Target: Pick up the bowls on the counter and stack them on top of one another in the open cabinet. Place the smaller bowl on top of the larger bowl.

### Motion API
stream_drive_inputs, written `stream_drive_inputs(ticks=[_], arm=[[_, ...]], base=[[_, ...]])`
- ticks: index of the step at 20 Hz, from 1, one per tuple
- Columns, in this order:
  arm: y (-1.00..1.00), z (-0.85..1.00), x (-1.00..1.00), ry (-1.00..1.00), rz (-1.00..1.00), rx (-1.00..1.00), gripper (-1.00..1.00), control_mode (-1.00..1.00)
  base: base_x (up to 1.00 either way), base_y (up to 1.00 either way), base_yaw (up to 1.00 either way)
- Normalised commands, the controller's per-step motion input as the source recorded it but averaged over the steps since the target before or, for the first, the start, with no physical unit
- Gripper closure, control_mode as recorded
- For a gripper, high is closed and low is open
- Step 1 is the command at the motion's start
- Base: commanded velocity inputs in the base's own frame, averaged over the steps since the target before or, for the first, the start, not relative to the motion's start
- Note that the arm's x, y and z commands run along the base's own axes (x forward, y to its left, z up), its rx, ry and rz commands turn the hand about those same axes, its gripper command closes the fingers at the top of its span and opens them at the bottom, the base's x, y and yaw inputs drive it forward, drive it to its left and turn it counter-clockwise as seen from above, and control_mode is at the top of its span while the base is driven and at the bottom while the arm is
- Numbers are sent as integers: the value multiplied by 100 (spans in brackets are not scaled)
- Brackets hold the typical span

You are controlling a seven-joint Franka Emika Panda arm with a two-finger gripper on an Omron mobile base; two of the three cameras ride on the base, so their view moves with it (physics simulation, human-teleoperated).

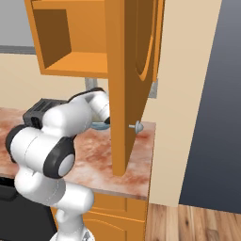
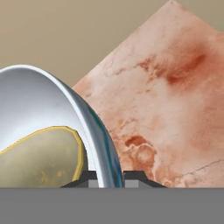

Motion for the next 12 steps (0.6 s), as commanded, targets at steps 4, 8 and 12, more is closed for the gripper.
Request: stream_drive_inputs(ticks=[4,8,12], arm=[[2,33,-41,0,5,-3,100,-100],[0,37,-39,0,5,0,100,-100],[0,35,-40,0,5,0,100,-100]], base=[[0,0,0],[0,0,0],[0,0,0]])
